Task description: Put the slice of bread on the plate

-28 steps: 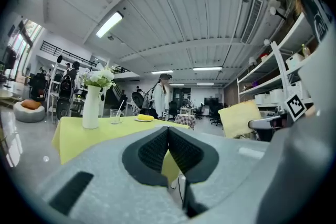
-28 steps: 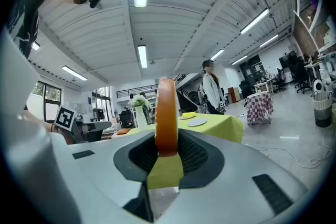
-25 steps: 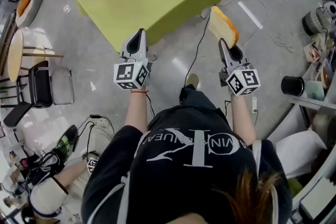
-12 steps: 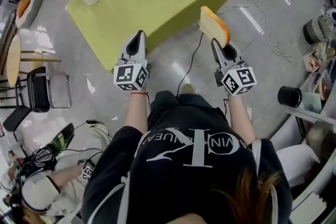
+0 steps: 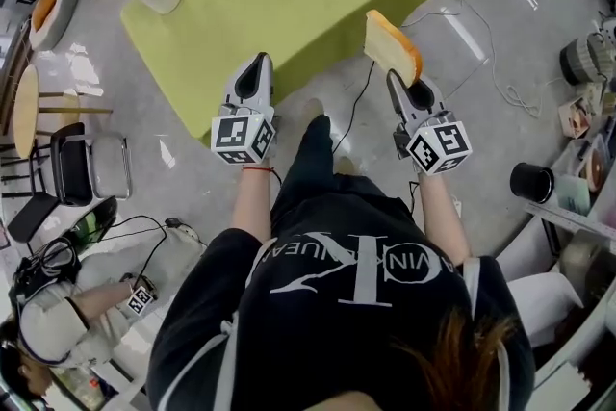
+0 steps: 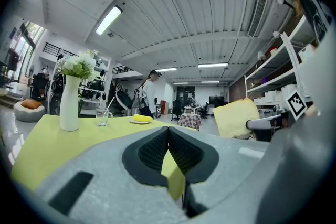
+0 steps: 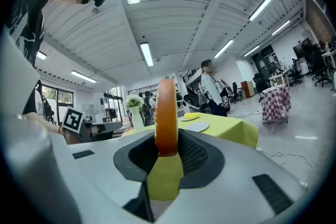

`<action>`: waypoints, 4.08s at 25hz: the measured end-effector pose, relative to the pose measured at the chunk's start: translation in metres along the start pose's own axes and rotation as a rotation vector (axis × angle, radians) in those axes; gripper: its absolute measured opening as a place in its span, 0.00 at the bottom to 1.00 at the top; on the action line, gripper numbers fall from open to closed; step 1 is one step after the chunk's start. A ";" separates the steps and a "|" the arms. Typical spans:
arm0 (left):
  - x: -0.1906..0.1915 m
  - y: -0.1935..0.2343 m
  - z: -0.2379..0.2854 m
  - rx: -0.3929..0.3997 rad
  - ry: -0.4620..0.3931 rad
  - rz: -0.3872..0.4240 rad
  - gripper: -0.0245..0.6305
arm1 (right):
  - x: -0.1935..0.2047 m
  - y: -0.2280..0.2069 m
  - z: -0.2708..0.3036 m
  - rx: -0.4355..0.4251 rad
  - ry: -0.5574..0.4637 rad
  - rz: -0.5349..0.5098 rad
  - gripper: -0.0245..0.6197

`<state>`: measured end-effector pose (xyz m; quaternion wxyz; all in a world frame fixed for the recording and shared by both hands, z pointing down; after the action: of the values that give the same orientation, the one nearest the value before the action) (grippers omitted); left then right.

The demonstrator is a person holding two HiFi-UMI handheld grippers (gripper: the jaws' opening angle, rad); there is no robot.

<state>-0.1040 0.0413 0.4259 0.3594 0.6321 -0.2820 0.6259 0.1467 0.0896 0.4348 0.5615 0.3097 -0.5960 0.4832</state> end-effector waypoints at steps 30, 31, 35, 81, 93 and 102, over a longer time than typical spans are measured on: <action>-0.024 0.114 0.195 0.052 0.010 -0.017 0.04 | -0.032 -0.070 0.199 -0.003 0.065 0.063 0.19; -0.024 0.117 0.199 0.052 0.012 -0.018 0.04 | -0.032 -0.071 0.205 -0.003 0.068 0.068 0.19; -0.022 0.130 0.215 0.057 0.025 -0.027 0.04 | -0.033 -0.072 0.226 -0.011 0.084 0.081 0.19; -0.006 0.184 0.266 -0.208 0.058 -0.109 0.04 | 0.016 -0.083 0.367 -0.268 0.715 0.739 0.26; -0.007 0.184 0.267 -0.198 0.055 -0.116 0.04 | 0.030 -0.077 0.354 -0.406 0.945 0.100 0.46; -0.007 0.189 0.262 -0.192 0.054 -0.116 0.04 | 0.032 -0.086 0.347 -0.378 0.988 -0.062 0.49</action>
<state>-0.1021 -0.2810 0.4489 0.4615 0.5930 -0.2937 0.5909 0.0914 -0.2544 0.5198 0.8356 -0.0442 -0.3276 0.4387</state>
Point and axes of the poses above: the fingertips, and each gripper's own axes: z forward along the fingers, y to its left, x out of its underside, the point moved 1 cm from there along -z, backward along the fingers, and after that the axes turned 8 degrees about x, right-handed, at the moved point
